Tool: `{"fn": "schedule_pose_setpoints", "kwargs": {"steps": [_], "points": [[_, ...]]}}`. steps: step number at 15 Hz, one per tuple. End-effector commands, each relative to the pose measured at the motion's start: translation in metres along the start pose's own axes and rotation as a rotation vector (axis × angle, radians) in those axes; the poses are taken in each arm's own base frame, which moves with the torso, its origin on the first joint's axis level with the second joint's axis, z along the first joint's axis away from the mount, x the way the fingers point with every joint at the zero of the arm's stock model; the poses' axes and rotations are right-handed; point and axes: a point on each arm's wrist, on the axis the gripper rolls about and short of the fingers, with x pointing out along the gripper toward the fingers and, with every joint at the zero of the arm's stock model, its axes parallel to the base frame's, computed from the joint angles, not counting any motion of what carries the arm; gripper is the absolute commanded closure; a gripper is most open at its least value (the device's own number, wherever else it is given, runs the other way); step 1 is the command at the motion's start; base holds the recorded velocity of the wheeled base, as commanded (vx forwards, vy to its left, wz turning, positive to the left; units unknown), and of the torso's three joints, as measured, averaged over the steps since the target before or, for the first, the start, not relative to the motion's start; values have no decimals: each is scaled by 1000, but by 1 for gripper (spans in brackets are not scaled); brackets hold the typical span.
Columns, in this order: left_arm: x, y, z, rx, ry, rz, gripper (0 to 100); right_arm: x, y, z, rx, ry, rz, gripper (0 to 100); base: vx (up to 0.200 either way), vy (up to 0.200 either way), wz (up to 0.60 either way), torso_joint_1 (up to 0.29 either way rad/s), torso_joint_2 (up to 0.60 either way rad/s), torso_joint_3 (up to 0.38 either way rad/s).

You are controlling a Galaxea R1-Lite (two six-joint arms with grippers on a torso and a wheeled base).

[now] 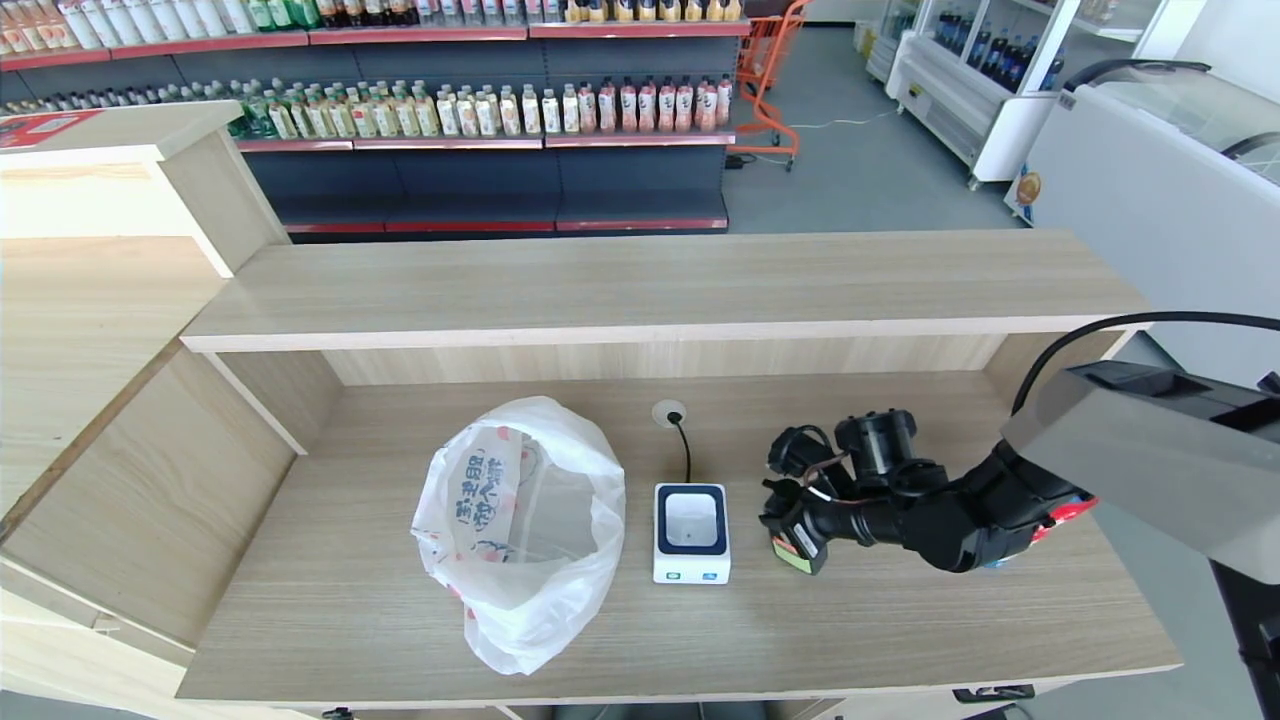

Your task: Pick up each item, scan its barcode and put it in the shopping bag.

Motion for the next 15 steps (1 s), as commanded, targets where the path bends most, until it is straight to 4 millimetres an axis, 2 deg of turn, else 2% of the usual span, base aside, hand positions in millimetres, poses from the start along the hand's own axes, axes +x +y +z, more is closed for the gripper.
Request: {"fn": "schedule_pose_setpoints", "kwargs": {"steps": [1, 5, 8, 10, 11, 12, 13, 15], "points": [[0, 0, 0, 0, -1, 0, 0, -3, 1, 4, -10, -29, -10, 100, 0, 0, 0, 0, 0, 0], [0, 0, 0, 0, 1, 0, 0, -3, 6, -5, -16, -45, -18, 100, 0, 0, 0, 0, 0, 0], [0, 0, 0, 0, -1, 0, 0, -6, 14, -19, -23, -59, -36, 100, 0, 0, 0, 0, 0, 0], [0, 0, 0, 0, -1, 0, 0, -19, 10, -11, -22, -96, -115, 100, 0, 0, 0, 0, 0, 0], [0, 0, 0, 0, -1, 0, 0, -29, 7, -5, 0, -124, -150, 100, 0, 0, 0, 0, 0, 0], [0, 0, 0, 0, -1, 0, 0, -57, -3, 8, 101, -197, -201, 100, 0, 0, 0, 0, 0, 0], [0, 0, 0, 0, 1, 0, 0, -74, -9, 15, 138, -233, -225, 100, 0, 0, 0, 0, 0, 0], [0, 0, 0, 0, 1, 0, 0, -129, -13, 32, 153, -314, -285, 100, 0, 0, 0, 0, 0, 0]]}}
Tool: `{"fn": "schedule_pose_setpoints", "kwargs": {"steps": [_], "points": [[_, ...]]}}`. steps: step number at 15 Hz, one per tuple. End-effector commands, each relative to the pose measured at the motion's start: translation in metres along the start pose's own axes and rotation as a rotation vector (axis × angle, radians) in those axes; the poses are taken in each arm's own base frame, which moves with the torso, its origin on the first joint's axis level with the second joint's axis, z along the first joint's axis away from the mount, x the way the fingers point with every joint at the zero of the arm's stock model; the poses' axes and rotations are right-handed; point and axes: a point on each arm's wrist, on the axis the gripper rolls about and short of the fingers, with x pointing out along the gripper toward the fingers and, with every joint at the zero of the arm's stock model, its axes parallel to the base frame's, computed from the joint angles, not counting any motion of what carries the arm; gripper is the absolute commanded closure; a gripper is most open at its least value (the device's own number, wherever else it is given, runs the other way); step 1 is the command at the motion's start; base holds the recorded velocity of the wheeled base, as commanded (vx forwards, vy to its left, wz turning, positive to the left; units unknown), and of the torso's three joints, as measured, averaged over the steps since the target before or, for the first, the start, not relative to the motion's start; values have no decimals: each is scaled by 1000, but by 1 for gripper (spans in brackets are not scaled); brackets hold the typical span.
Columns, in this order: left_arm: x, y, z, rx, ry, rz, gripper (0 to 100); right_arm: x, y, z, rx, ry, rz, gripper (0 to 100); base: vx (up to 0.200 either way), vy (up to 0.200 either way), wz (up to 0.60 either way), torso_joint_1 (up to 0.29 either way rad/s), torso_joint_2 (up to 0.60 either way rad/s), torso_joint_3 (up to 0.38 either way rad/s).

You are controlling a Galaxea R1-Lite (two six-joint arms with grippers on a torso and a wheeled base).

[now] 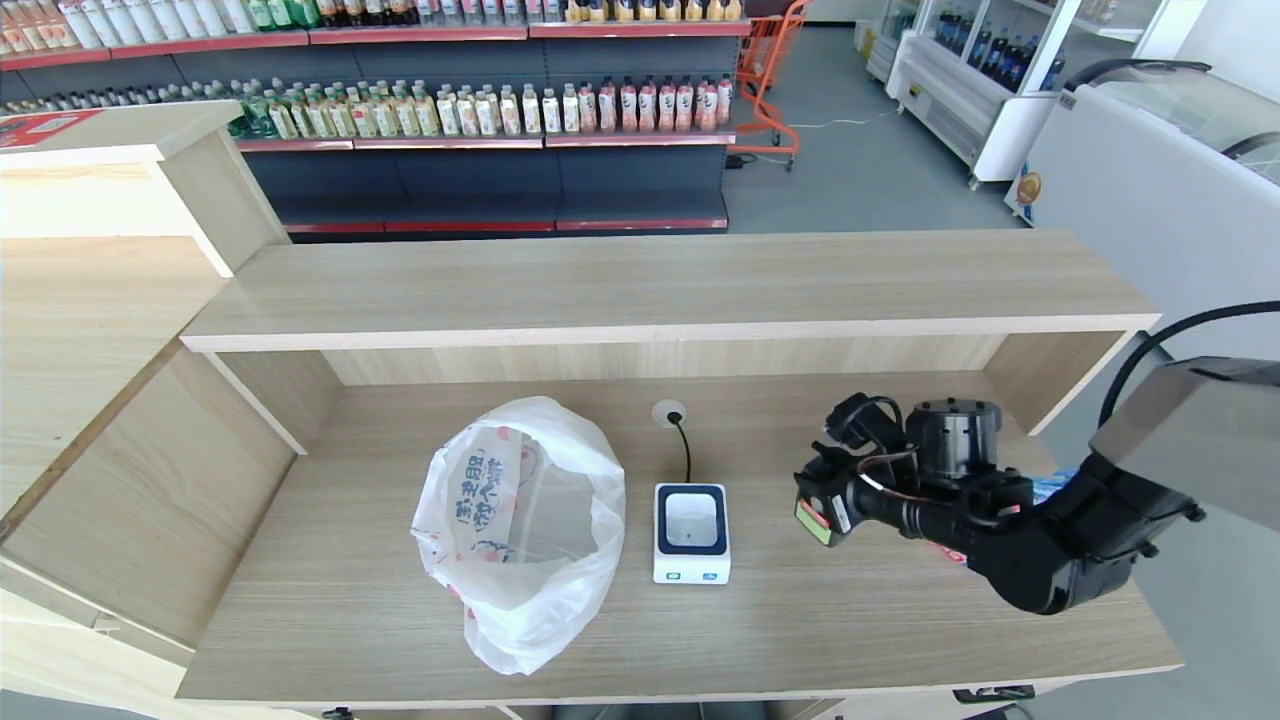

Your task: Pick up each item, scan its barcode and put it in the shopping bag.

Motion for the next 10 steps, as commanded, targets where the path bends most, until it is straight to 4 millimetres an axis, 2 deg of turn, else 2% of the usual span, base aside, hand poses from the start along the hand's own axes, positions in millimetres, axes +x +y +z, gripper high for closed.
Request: {"fn": "schedule_pose_setpoints", "kwargs": {"steps": [1, 3, 4, 5, 8, 9, 10], "points": [[0, 0, 0, 0, -1, 0, 0, -75, -13, 41, -10, -132, -83, 100, 0, 0, 0, 0, 0, 0], [0, 0, 0, 0, -1, 0, 0, -117, -13, 36, -188, -138, -134, 100, 0, 0, 0, 0, 0, 0], [0, 0, 0, 0, -1, 0, 0, -124, -14, 34, -236, -146, -151, 100, 0, 0, 0, 0, 0, 0], [0, 0, 0, 0, 0, 0, 0, -139, -15, 31, -372, -167, -171, 100, 0, 0, 0, 0, 0, 0], [0, 0, 0, 0, 0, 0, 0, -147, -15, 31, -640, -288, 5, 100, 0, 0, 0, 0, 0, 0], [0, 0, 0, 0, -1, 0, 0, -145, -9, 25, -853, -348, 130, 100, 0, 0, 0, 0, 0, 0], [0, 0, 0, 0, -1, 0, 0, -143, -2, 18, -992, -389, 231, 100, 0, 0, 0, 0, 0, 0]]}}
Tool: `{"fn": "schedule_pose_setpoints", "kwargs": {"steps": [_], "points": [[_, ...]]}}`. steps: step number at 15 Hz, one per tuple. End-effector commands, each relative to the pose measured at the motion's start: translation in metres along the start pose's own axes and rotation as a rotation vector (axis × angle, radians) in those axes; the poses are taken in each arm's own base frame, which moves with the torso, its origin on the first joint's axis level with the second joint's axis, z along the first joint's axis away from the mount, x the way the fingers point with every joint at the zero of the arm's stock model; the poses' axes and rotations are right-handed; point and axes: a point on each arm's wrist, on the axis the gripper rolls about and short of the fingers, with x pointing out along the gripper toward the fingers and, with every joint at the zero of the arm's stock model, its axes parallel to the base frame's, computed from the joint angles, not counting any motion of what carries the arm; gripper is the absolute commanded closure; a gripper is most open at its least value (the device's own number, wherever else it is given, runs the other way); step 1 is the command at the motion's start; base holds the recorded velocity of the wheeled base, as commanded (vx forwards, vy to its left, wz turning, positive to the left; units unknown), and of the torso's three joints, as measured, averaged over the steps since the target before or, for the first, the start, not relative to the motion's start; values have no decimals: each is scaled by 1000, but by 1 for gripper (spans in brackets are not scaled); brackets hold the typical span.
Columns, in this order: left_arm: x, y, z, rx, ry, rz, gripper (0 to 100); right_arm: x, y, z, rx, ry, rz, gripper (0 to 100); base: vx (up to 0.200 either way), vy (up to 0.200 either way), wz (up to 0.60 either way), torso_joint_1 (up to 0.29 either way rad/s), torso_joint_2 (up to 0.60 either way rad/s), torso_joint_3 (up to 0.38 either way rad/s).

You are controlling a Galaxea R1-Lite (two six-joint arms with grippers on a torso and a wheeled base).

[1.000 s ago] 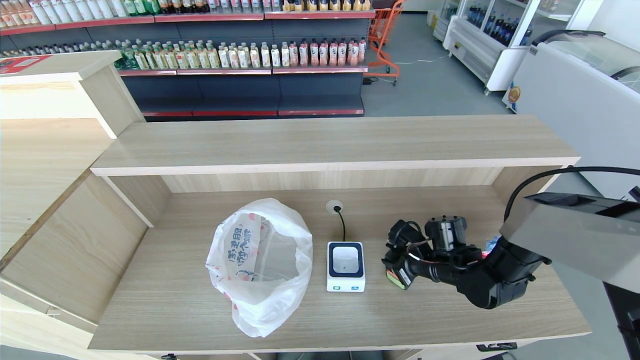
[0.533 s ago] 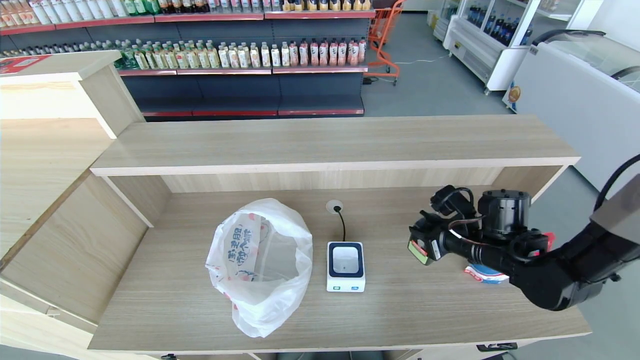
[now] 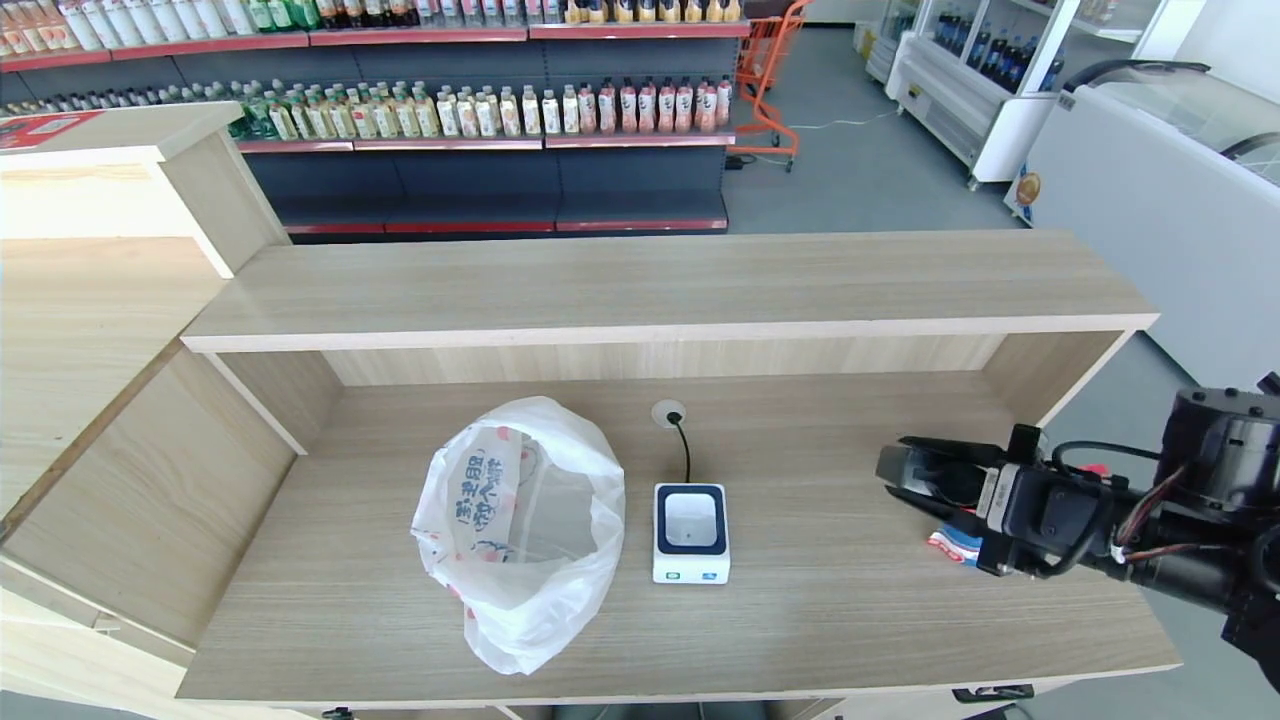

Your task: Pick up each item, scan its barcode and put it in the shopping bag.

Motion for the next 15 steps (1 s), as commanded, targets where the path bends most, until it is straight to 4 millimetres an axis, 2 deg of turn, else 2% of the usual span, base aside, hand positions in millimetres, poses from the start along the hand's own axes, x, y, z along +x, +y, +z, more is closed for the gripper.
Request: {"fn": "schedule_pose_setpoints", "kwargs": {"steps": [1, 2, 3, 4, 6, 8, 11, 13, 15], "points": [[0, 0, 0, 0, -1, 0, 0, 0, 19, 6, -209, -150, 172, 100, 0, 0, 0, 0, 0, 0], [0, 0, 0, 0, -1, 0, 0, 2, 25, 6, -270, -168, 214, 100, 0, 0, 0, 0, 0, 0], [0, 0, 0, 0, -1, 0, 0, 7, 41, 11, -432, -236, 306, 100, 0, 0, 0, 0, 0, 0], [0, 0, 0, 2, -1, 0, 0, 9, 44, 13, -481, -258, 321, 100, 0, 0, 0, 0, 0, 0], [0, 0, 0, 0, -1, 0, 0, 22, 62, 21, -682, -384, 381, 100, 0, 0, 0, 0, 0, 0], [0, 0, 0, 0, -1, 0, 0, 35, 66, 30, -810, -493, 361, 100, 0, 0, 0, 0, 0, 0], [0, 0, 0, 0, 1, 0, 0, 53, 77, 43, -916, -623, 352, 100, 0, 0, 0, 0, 0, 0], [0, 0, 0, 0, 1, 0, 0, 70, 89, 59, -958, -816, 315, 100, 0, 0, 0, 0, 0, 0], [0, 0, 0, 0, 1, 0, 0, 74, 97, 63, -966, -910, 296, 100, 0, 0, 0, 0, 0, 0]]}}
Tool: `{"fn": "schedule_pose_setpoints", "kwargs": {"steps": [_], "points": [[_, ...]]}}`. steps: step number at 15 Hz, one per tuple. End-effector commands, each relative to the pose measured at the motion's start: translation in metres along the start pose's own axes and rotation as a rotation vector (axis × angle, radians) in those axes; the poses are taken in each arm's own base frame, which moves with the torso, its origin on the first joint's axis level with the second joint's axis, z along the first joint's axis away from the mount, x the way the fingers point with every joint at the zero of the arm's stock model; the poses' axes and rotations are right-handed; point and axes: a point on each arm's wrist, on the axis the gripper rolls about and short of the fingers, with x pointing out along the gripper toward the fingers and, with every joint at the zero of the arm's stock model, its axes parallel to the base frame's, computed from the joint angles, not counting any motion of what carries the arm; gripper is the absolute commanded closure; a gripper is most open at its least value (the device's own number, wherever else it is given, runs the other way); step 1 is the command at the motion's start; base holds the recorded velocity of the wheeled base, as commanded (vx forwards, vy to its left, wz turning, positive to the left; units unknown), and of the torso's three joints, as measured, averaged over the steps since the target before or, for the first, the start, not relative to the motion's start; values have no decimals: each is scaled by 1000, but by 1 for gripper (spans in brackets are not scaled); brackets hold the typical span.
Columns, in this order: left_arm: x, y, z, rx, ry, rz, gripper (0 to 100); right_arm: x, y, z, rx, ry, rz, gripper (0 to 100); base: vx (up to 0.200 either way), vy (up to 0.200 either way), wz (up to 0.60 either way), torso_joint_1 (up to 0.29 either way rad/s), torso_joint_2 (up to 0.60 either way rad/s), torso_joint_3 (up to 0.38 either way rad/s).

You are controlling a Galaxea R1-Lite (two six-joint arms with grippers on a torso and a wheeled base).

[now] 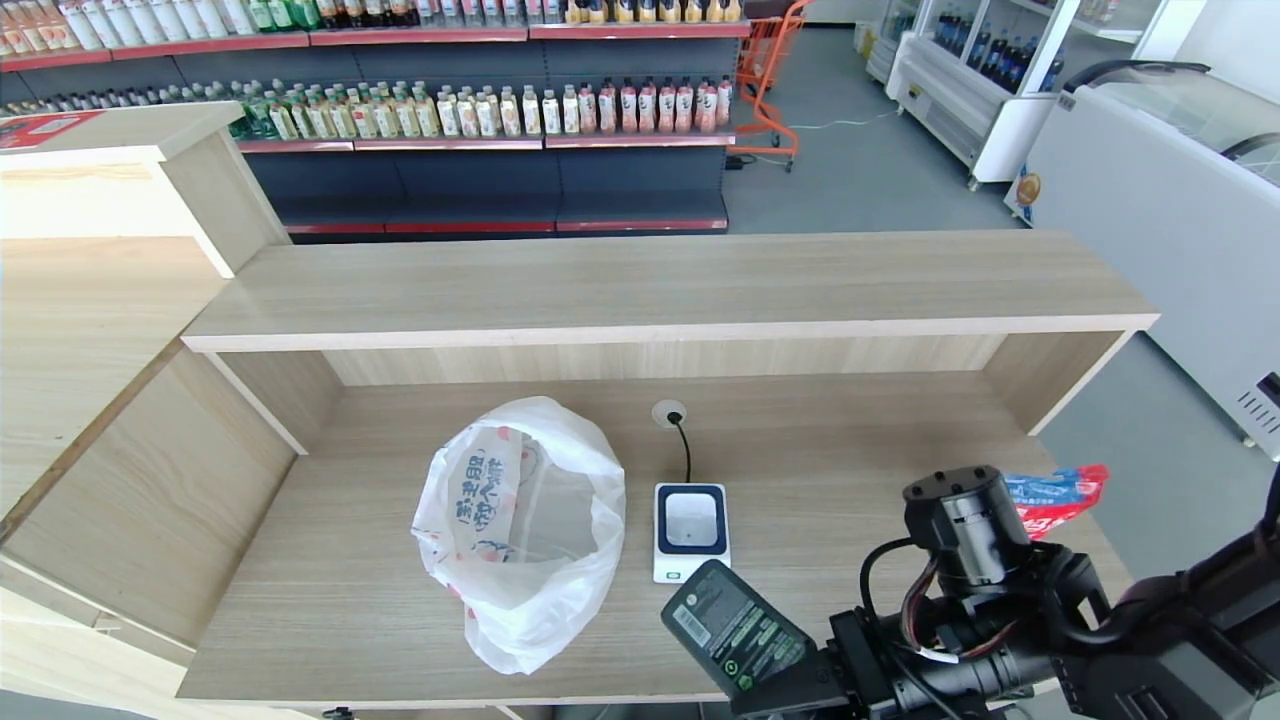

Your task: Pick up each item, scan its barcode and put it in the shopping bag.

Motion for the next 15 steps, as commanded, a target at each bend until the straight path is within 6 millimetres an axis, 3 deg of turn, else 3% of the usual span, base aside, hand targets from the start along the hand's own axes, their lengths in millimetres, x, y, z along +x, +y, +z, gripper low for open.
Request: {"fn": "schedule_pose_setpoints", "kwargs": {"steps": [1, 15], "points": [[0, 0, 0, 0, -1, 0, 0, 11, 8, 1, 7, -40, 2, 100, 0, 0, 0, 0, 0, 0], [0, 0, 0, 0, -1, 0, 0, 13, -4, 15, -137, -128, -91, 100, 0, 0, 0, 0, 0, 0]]}}
